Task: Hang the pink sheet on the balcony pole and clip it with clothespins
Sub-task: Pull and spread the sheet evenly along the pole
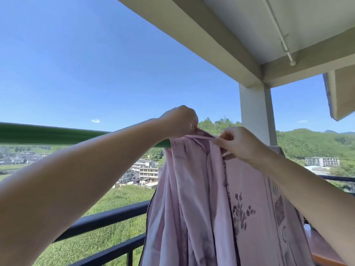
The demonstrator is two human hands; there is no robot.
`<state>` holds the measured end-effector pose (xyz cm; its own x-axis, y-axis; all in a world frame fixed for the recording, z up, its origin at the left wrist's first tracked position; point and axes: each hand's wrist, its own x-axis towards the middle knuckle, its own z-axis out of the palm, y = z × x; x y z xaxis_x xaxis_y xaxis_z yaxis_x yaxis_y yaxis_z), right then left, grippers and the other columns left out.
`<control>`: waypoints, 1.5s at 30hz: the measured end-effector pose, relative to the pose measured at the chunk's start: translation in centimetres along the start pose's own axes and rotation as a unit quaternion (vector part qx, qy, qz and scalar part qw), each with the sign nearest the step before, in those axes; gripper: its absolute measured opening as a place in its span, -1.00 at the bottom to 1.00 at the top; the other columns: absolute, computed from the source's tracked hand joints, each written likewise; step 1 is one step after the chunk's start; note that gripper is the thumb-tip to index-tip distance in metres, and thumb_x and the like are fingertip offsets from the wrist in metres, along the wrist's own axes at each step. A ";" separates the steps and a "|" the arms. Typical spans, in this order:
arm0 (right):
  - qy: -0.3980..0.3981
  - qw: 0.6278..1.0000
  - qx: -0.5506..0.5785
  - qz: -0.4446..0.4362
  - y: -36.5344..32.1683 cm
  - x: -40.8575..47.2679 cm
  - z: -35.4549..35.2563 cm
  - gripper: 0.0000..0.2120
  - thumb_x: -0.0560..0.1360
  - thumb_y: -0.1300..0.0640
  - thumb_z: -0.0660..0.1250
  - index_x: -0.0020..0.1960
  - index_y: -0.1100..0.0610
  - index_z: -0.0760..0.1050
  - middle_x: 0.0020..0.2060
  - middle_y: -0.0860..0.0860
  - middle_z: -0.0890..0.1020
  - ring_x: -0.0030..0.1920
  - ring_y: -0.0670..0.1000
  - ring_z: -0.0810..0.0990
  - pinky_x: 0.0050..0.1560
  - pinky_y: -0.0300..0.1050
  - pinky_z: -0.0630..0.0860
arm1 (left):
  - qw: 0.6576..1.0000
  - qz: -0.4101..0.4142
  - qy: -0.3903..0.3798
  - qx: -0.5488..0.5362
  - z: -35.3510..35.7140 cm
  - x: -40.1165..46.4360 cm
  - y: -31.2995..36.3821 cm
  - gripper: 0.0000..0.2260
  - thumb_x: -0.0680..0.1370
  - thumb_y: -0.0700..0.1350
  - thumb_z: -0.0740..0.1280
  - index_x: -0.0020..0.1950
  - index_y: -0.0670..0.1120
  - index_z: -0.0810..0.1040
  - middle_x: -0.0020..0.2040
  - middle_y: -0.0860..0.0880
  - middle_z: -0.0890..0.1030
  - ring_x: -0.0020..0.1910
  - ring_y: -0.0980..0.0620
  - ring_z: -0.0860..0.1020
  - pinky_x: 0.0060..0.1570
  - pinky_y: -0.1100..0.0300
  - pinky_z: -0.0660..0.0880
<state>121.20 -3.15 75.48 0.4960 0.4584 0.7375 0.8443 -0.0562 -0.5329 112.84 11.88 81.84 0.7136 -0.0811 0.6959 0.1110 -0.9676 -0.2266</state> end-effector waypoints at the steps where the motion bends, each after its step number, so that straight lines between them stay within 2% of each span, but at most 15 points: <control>1: -0.015 1.000 0.026 0.008 -0.2 -0.1 -0.1 -0.78 0.49 0.14 0.33 -0.29 0.18 0.41 -0.34 0.11 0.57 -0.29 0.07 0.62 -0.21 -0.04 0.62 | 1.000 -0.010 0.014 0.008 -0.2 0.1 0.0 -0.86 0.51 -0.16 0.25 -0.20 -0.09 0.58 -0.23 -0.05 0.52 -0.22 -0.13 0.49 -0.21 0.14 0.45; 5: -0.004 0.998 0.063 0.008 -1.6 0.4 0.0 -0.80 0.51 0.15 0.30 -0.26 0.16 0.40 -0.37 0.05 0.54 -0.38 -0.03 0.56 -0.14 0.02 0.64 | 0.996 -0.045 0.077 -0.011 -2.3 -0.4 -1.1 -0.83 0.49 -0.23 0.23 -0.13 -0.21 0.61 -0.12 -0.16 0.64 -0.12 -0.18 0.58 -0.14 0.04 0.54; 7: 0.021 0.999 0.043 -0.022 -3.1 0.6 0.6 -0.82 0.50 0.06 0.31 -0.20 0.13 0.43 -0.33 0.02 0.55 -0.33 0.03 0.59 -0.09 0.12 0.62 | 0.989 -0.082 0.098 -0.076 -3.8 -1.4 -1.8 -0.81 0.48 -0.29 0.20 -0.14 -0.24 0.61 -0.20 -0.16 0.63 -0.20 -0.12 0.58 -0.26 0.14 0.51; 11: 0.014 0.989 -0.103 -0.103 -7.8 -0.1 4.5 -0.64 0.46 -0.23 0.22 -0.05 0.08 0.42 -0.25 -0.03 0.55 -0.26 -0.05 0.52 -0.30 -0.19 0.42 | 0.936 -0.163 0.110 -0.294 -7.1 -4.2 -3.6 -0.82 0.50 -0.34 0.18 -0.19 -0.25 0.57 -0.33 -0.12 0.56 -0.27 -0.08 0.60 -0.24 0.18 0.62; 16: 0.095 0.958 -0.220 -0.157 -13.4 -0.2 8.1 -0.81 0.48 0.05 0.21 -0.15 0.19 0.45 -0.31 0.09 0.57 -0.28 0.13 0.56 -0.24 0.00 0.54 | 0.897 -0.193 0.133 -0.375 -12.7 -9.0 -6.4 -0.85 0.53 -0.31 0.21 -0.08 -0.28 0.57 -0.26 -0.15 0.59 -0.32 -0.01 0.61 -0.28 0.14 0.64; 19: 0.075 0.966 -0.190 -0.158 -18.1 -2.7 10.8 -0.59 0.47 -0.24 0.13 -0.13 0.13 0.41 -0.41 0.01 0.51 -0.43 0.01 0.48 -0.39 -0.10 0.44 | 0.886 -0.213 0.157 -0.380 -16.8 -13.3 -8.8 -0.88 0.53 -0.29 0.23 -0.07 -0.26 0.56 -0.26 -0.13 0.59 -0.34 0.00 0.61 -0.28 0.14 0.64; 21: 0.085 0.950 -0.245 -0.174 -21.8 -5.0 13.4 -0.45 0.41 -0.37 0.08 -0.10 0.14 0.40 -0.40 0.00 0.52 -0.41 0.02 0.50 -0.36 -0.06 0.51 | 0.883 -0.218 0.154 -0.387 -19.4 -16.4 -9.9 -0.91 0.52 -0.28 0.24 -0.10 -0.24 0.54 -0.27 -0.12 0.59 -0.32 -0.01 0.61 -0.28 0.14 0.64; 24: 0.092 0.925 -0.311 -0.196 -26.8 -7.7 17.1 -0.65 0.49 -0.15 0.18 -0.20 0.15 0.34 -0.46 -0.02 0.40 -0.39 0.05 0.45 -0.34 -0.13 0.41 | 0.885 -0.230 0.152 -0.374 -23.1 -20.6 -11.5 -0.93 0.52 -0.27 0.26 -0.16 -0.20 0.50 -0.29 -0.12 0.57 -0.33 -0.01 0.60 -0.34 0.17 0.63; 27: 0.070 0.938 -0.296 -0.165 -31.2 -9.1 18.2 -0.70 0.52 0.06 0.20 -0.33 0.14 0.28 -0.48 0.01 0.37 -0.46 0.01 0.39 -0.41 -0.16 0.35 | 0.896 -0.258 0.133 -0.336 -26.4 -24.4 -13.9 -0.94 0.53 -0.29 0.24 -0.09 -0.23 0.50 -0.31 -0.11 0.55 -0.38 0.02 0.57 -0.46 0.22 0.59; 30: 0.023 0.947 -0.303 -0.106 -33.3 -10.3 17.5 -0.88 0.49 0.19 0.23 -0.19 0.22 0.41 -0.38 0.08 0.49 -0.39 0.06 0.47 -0.38 -0.13 0.41 | 0.914 -0.282 0.114 -0.268 -29.3 -27.8 -16.7 -0.94 0.53 -0.26 0.29 -0.15 -0.20 0.51 -0.34 -0.10 0.56 -0.40 0.03 0.57 -0.41 0.21 0.60; 33: 0.007 0.947 -0.309 -0.091 -34.8 -12.2 16.7 -0.93 0.43 0.25 0.24 -0.13 0.22 0.49 -0.17 0.17 0.60 -0.21 0.16 0.55 -0.16 0.00 0.56 | 0.922 -0.312 0.112 -0.202 -32.3 -31.7 -19.3 -0.93 0.52 -0.22 0.31 -0.13 -0.21 0.53 -0.35 -0.11 0.58 -0.45 0.05 0.58 -0.37 0.19 0.58; 38: 0.070 0.964 -0.176 -0.187 -42.7 -14.5 17.4 -0.92 0.42 0.26 0.27 -0.16 0.24 0.53 -0.21 0.16 0.60 -0.24 0.20 0.58 -0.18 0.09 0.60 | 0.913 -0.381 0.075 -0.124 -38.0 -38.8 -22.2 -0.84 0.54 -0.21 0.28 -0.22 -0.24 0.51 -0.20 -0.18 0.62 -0.35 -0.01 0.58 -0.24 0.15 0.53; 40: 0.086 0.957 -0.135 -0.242 -47.0 -14.8 19.1 -0.90 0.43 0.29 0.25 -0.16 0.27 0.55 -0.26 0.14 0.58 -0.25 0.18 0.57 -0.21 -0.03 0.55 | 0.902 -0.417 0.065 -0.087 -40.7 -41.7 -23.6 -0.86 0.53 -0.24 0.27 -0.19 -0.26 0.54 -0.22 -0.17 0.64 -0.38 0.02 0.59 -0.26 0.15 0.53; 42: 0.068 0.956 -0.101 -0.265 -51.1 -15.1 21.1 -0.86 0.43 0.31 0.24 -0.15 0.30 0.57 -0.27 0.12 0.57 -0.25 0.15 0.53 -0.19 -0.11 0.49 | 0.890 -0.450 0.041 -0.067 -43.4 -45.0 -24.7 -0.90 0.50 -0.27 0.29 -0.19 -0.26 0.55 -0.28 -0.13 0.63 -0.38 0.04 0.58 -0.24 0.16 0.52; 45: -0.027 0.973 0.010 -0.229 -56.8 -16.5 24.5 -0.84 0.44 0.30 0.24 -0.17 0.29 0.59 -0.37 0.10 0.55 -0.31 0.16 0.55 -0.18 0.00 0.60 | 0.868 -0.491 -0.019 -0.068 -47.2 -50.5 -25.1 -0.91 0.50 -0.27 0.29 -0.17 -0.24 0.56 -0.27 -0.07 0.62 -0.27 0.03 0.59 -0.19 0.17 0.47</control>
<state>60.12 14.19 83.37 0.0561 0.4764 0.8774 0.9698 0.1829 -0.1612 41.38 29.02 84.54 0.3429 0.8049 0.4843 0.5988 -0.5845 0.5475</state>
